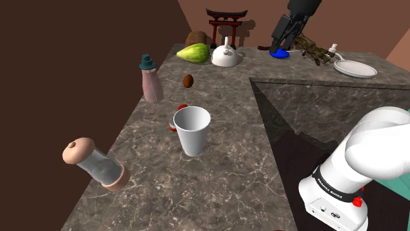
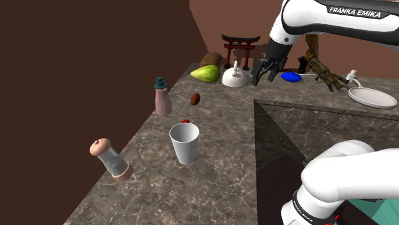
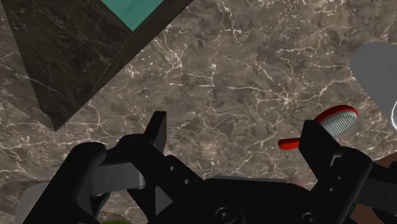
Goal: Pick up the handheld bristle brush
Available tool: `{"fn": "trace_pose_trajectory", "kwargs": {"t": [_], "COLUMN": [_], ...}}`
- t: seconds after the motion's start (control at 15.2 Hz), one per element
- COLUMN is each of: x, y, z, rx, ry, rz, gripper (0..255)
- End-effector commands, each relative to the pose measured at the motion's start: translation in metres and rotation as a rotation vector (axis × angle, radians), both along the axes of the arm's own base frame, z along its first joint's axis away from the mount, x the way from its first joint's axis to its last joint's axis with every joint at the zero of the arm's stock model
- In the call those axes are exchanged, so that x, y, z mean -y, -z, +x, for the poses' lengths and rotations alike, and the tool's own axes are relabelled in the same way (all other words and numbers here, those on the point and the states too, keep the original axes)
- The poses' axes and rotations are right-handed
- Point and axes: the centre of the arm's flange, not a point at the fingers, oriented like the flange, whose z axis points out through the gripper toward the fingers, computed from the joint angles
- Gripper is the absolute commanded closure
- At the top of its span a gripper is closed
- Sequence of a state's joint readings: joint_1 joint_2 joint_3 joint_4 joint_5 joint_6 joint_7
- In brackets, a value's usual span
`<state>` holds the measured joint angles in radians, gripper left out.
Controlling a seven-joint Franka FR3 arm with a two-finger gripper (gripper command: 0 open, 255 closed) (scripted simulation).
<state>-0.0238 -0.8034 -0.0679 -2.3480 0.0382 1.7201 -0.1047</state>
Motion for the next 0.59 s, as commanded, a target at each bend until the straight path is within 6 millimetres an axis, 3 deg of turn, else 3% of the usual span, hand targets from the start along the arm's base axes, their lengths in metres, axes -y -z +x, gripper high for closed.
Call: {"fn": "trace_pose_trajectory", "kwargs": {"t": [0.0,0.53], "x": [0.000,-0.071], "y": [0.000,0.061], "z": [0.000,0.050], "rx": [0.000,-0.033], "ry": [0.000,0.116], "rz": [0.000,0.025], "gripper": [0,0]}}
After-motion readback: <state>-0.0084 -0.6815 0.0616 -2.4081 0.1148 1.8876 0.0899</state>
